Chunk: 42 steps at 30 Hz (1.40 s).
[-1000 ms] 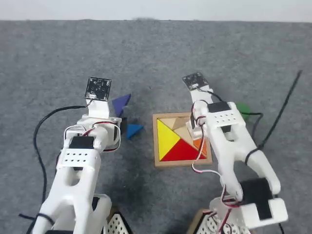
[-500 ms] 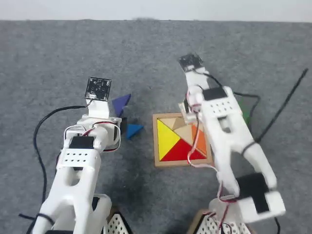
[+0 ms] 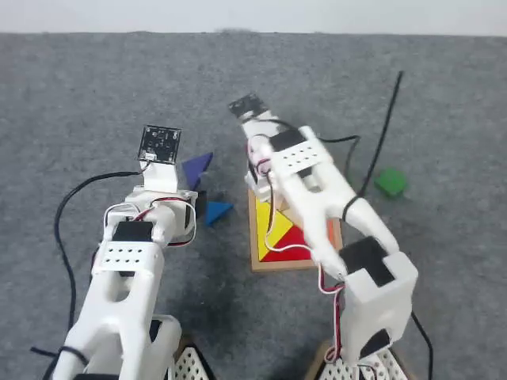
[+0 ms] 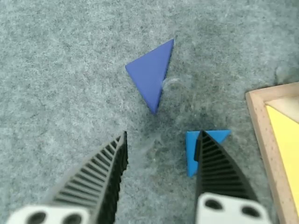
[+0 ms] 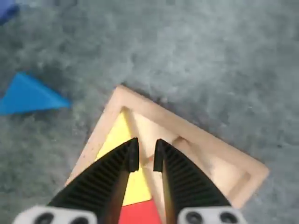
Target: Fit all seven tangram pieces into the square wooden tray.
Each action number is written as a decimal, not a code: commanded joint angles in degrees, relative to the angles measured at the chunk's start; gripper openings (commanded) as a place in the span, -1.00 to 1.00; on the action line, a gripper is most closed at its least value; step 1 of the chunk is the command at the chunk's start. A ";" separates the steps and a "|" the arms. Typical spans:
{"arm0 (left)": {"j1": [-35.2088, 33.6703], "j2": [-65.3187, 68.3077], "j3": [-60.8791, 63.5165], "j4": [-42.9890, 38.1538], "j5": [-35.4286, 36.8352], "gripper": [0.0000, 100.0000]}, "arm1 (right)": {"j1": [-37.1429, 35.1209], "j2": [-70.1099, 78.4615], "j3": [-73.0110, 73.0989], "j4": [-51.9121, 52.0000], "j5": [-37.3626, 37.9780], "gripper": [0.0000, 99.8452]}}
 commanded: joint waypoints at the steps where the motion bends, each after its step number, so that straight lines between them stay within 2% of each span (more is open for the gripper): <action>1: 0.44 -1.76 -0.40 -1.76 -0.79 -0.55 | -1.27 -0.31 -1.05 0.22 -0.88 -0.83; 9: 0.44 -1.76 -0.40 -1.76 -0.79 -0.55 | -0.22 4.88 0.62 0.92 -0.26 -0.83; 19: 0.44 -1.76 -0.40 -1.76 -0.79 -0.55 | 2.95 5.49 0.35 5.49 4.75 -0.83; 26: 0.44 -1.76 -0.40 -1.76 -0.79 -0.55 | 4.09 2.42 -0.35 6.55 5.27 -0.83; 32: 0.44 -1.76 -0.40 -1.76 -0.79 -0.55 | 8.13 -0.57 -0.79 8.13 5.27 -0.83; 42: 0.44 -1.76 -0.40 -1.76 -0.79 -0.55 | 7.60 -3.12 -3.16 2.51 -1.58 -0.83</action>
